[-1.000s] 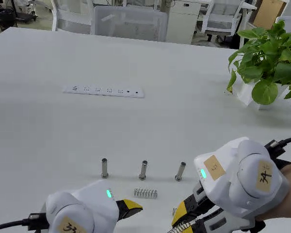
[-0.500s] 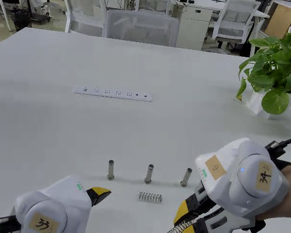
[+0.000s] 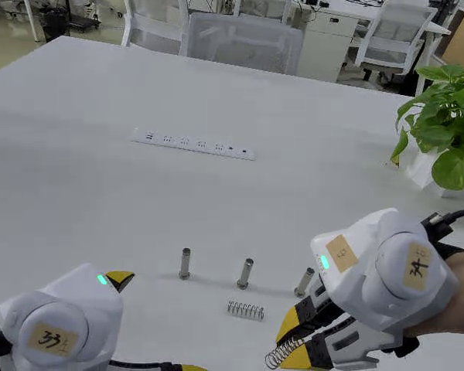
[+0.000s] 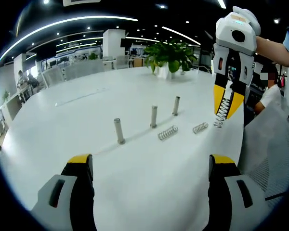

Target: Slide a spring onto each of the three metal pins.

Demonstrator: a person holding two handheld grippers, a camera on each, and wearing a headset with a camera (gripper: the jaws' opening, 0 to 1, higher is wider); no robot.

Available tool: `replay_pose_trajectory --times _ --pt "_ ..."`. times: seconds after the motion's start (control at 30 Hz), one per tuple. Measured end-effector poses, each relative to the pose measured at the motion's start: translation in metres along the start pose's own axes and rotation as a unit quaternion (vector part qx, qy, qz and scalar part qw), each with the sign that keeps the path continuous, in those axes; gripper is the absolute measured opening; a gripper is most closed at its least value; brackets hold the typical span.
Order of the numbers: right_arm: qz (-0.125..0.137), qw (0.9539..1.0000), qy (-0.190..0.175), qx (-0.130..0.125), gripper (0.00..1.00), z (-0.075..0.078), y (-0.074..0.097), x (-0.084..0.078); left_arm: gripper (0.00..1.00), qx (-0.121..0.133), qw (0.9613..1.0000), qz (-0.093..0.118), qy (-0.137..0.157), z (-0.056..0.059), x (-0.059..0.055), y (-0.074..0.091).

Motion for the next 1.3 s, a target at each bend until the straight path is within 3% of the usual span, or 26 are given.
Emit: replay_pose_trajectory --times 0.33,0.67,0.93,1.3 --pt "-0.005 0.9996 0.026 0.000 0.06 0.018 -0.002 0.010 0.99 0.006 1.0000 0.000 0.007 -0.001 -0.002 0.003" --pt "-0.016 0.9978 0.064 -0.003 0.06 0.049 -0.008 0.027 0.99 0.008 0.9999 -0.004 0.013 0.000 -0.007 0.007" --pt "-0.031 0.9943 0.102 -0.007 0.06 0.081 -0.011 0.046 0.99 0.012 0.9997 0.002 0.020 -0.001 -0.004 0.008" --pt "-0.060 0.9867 0.151 -0.006 0.06 0.114 -0.018 0.066 0.99 0.008 0.9997 -0.004 0.021 0.001 -0.005 0.003"
Point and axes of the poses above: the centre of the closed fingertips' face, and the gripper's own axes: y roughly backward along the fingers, z roughly to its right, x roughly out of its top, the point moved 4 cm from there along y, roughly backward along the fingers, and after that the axes turned 11 degrees about -x, right-handed, at the moved point
